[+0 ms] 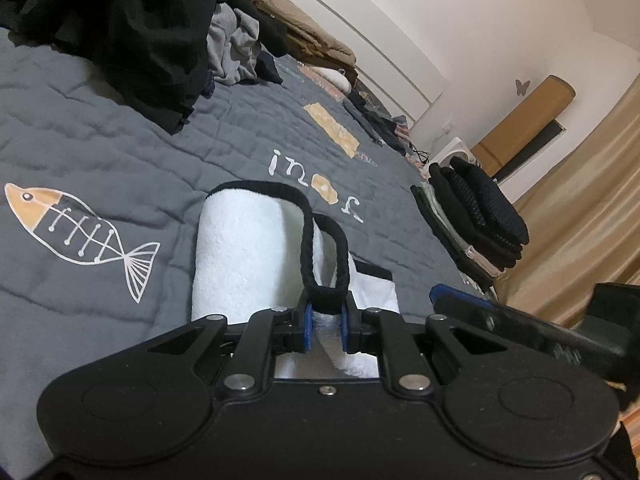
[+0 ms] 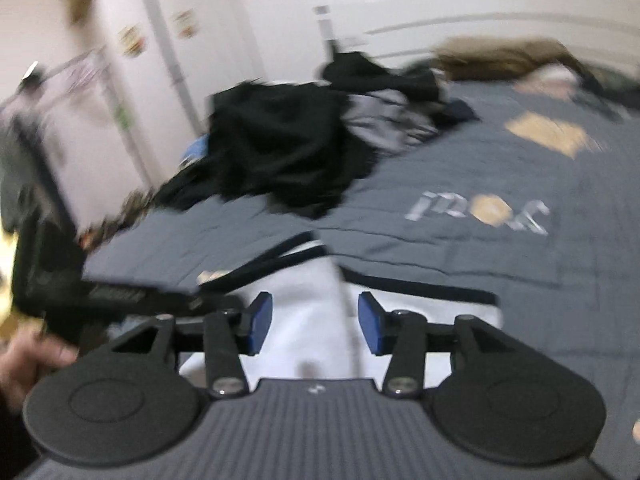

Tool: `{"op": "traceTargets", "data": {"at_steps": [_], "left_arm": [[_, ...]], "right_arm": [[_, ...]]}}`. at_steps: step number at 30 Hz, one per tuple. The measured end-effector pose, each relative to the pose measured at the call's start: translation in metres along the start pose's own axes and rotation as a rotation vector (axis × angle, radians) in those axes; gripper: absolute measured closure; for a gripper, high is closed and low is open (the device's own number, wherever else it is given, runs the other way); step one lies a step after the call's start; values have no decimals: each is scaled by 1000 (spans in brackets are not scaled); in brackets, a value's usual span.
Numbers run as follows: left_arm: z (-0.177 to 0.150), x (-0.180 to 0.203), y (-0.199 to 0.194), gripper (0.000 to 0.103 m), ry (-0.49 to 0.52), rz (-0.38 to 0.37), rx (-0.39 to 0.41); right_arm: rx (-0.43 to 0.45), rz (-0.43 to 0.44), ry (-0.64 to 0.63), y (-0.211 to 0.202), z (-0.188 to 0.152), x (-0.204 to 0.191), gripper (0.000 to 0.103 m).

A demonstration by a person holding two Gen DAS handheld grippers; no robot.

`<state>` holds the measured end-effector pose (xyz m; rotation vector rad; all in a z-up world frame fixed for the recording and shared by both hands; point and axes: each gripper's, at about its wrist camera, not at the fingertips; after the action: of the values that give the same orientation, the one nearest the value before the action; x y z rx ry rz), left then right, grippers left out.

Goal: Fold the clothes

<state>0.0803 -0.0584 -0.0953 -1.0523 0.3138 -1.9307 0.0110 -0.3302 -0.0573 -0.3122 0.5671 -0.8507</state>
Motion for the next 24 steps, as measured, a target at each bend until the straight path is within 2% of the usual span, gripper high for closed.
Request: {"op": "traceTargets", "data": {"at_steps": [6,8,12,14,16,18,19,21,24], "left_arm": [[1,-2,-10,89,0,-8,8],[1,-3,-12,89,-6,-8,9],[1,-2,-10,89,-5,-7,3],[0,-1,-9,89,-2,-7,-2],[1,-1,-8,89,0,-11,-8],[1,-1,-8,83,-2,-17,-14],[2,-2,-9,79,-9,-27,-5],[4,-4,-13,56,-27,-50,21],[7,-4,-20,52,-35,-82,54]], "right_arm": [[-113,-15,-192,18,-8,-46,54],[-130,-7,-214,22,-13,-53,54],[-160,-52,-274,35,-20,-61,53],[-154,-78,-266,39,-21,-58,55],[-147,-85,-250,41,-22,-53,66],[-129,-87,-223,39,-21,-48,90],[-116,-94,-209,37,-20,-44,94],[-75,-114,-168,31,-17,-36,97],[11,-137,-71,18,-9,-16,98]]}}
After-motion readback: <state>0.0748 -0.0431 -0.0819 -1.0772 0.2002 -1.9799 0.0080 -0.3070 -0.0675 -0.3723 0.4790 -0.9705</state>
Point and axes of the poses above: each gripper's, at about its wrist camera, not at the fingertips, and y roughly the way its jaws point, x to its right, z to its top, and after that the axes turned 10 degrees about z, right-handed
